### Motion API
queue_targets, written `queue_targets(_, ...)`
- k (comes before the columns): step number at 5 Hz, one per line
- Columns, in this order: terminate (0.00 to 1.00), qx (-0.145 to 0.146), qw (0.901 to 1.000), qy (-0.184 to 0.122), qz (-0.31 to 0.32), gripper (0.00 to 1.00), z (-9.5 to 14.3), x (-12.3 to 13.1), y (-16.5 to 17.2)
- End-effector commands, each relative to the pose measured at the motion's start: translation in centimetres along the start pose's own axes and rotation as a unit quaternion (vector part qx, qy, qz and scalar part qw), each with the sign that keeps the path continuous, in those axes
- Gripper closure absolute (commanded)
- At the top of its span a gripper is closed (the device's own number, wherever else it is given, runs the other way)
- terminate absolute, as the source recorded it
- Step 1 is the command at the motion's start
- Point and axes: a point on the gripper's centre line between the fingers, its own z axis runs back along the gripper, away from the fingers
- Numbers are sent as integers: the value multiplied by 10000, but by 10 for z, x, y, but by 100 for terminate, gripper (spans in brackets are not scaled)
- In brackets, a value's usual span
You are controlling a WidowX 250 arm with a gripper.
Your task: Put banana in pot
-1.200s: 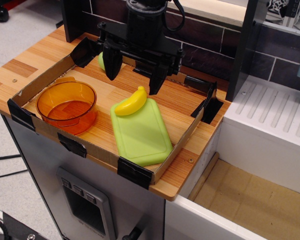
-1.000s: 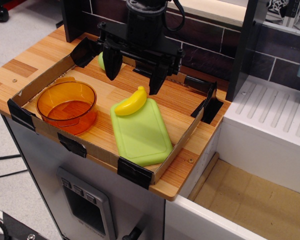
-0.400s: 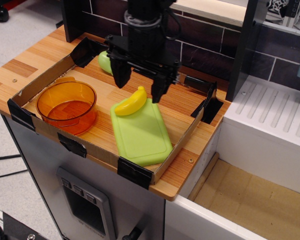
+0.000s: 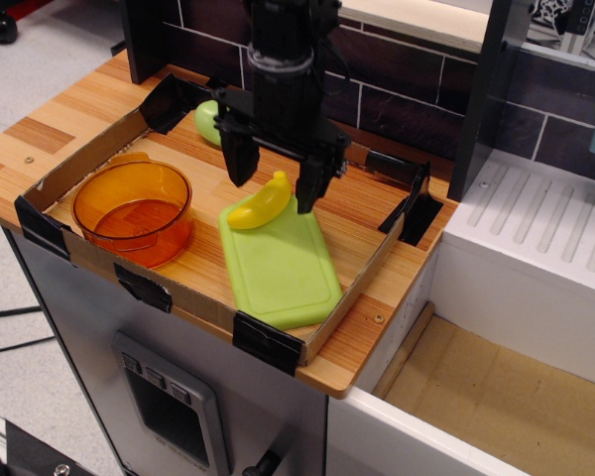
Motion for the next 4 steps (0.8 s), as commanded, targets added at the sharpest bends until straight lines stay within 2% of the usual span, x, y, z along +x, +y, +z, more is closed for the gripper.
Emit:
queue_targets(1,0,33,9999,-76,66,0,-4,20,4)
queue_targets(3,0,187,9997,-131,81,0,-15,22,6)
queue_targets(4,0,144,9997,-122,165,100,-17,22,8)
